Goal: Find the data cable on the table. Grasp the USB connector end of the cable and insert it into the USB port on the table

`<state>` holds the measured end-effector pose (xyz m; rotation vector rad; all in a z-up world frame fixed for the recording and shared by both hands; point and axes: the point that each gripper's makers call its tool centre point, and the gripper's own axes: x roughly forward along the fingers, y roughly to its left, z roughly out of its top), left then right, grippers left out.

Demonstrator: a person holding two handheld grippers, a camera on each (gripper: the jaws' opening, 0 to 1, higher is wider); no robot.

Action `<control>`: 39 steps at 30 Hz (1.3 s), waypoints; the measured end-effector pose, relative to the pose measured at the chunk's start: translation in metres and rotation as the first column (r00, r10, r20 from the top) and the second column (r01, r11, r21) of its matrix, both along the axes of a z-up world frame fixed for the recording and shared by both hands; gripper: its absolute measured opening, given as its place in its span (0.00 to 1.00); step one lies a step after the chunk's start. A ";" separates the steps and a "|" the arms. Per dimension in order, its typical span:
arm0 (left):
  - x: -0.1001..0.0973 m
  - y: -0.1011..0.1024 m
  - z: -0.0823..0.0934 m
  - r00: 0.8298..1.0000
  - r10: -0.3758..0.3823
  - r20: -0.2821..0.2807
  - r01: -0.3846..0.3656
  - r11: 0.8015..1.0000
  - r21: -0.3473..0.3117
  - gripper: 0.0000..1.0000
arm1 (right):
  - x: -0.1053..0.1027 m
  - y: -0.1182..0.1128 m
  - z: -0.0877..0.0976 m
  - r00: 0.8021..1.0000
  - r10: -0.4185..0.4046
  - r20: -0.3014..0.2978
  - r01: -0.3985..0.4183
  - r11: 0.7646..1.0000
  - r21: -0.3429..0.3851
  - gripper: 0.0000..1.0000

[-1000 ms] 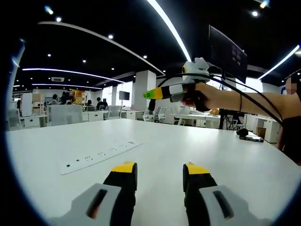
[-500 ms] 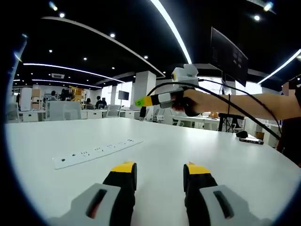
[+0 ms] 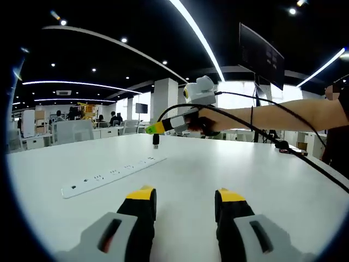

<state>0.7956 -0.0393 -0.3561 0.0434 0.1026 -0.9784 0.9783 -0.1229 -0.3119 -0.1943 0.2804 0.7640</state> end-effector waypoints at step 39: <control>0.012 -0.003 0.000 1.000 0.012 -0.010 -0.012 1.000 -0.013 0.45 | 0.027 -0.004 -0.031 0.998 0.066 -0.008 -0.066 0.995 -0.069 0.08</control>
